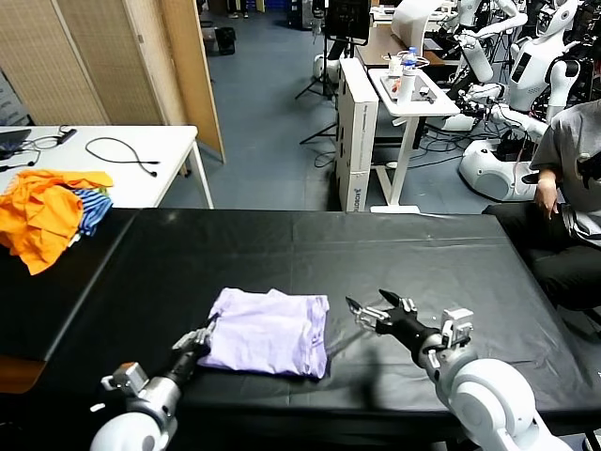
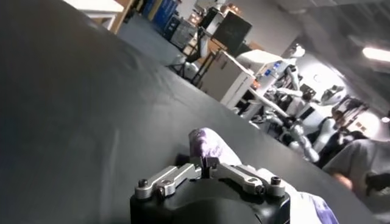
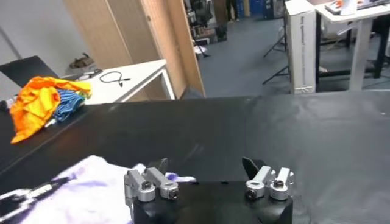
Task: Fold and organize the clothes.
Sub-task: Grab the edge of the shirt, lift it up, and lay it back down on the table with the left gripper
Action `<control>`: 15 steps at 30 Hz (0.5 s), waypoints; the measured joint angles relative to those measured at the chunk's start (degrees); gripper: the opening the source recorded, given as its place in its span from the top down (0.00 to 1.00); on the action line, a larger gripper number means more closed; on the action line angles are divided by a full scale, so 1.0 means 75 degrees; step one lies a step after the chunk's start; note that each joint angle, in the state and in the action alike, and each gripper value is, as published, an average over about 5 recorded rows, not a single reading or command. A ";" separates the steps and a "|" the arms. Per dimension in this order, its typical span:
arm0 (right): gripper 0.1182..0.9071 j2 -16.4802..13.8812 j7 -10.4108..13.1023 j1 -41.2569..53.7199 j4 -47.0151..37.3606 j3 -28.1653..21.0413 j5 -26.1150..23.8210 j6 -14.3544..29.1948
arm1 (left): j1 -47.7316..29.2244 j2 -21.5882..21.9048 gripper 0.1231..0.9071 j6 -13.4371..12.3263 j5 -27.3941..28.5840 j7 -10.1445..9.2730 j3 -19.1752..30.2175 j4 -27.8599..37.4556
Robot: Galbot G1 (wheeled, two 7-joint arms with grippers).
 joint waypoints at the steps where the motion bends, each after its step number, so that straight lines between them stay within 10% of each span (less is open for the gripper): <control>1: 0.00 0.0003 0.0009 -0.0016 -0.0020 0.0017 -0.0024 0.0003 | 0.0031 0.0084 0.94 -0.0019 0.0162 -0.0003 -0.0068 -0.0059; 15: 0.00 0.0138 0.0020 -0.0197 -0.0187 0.0037 -0.0199 0.0037 | 0.0376 0.2229 0.94 -0.0266 0.1326 -0.0161 -0.1947 -0.0647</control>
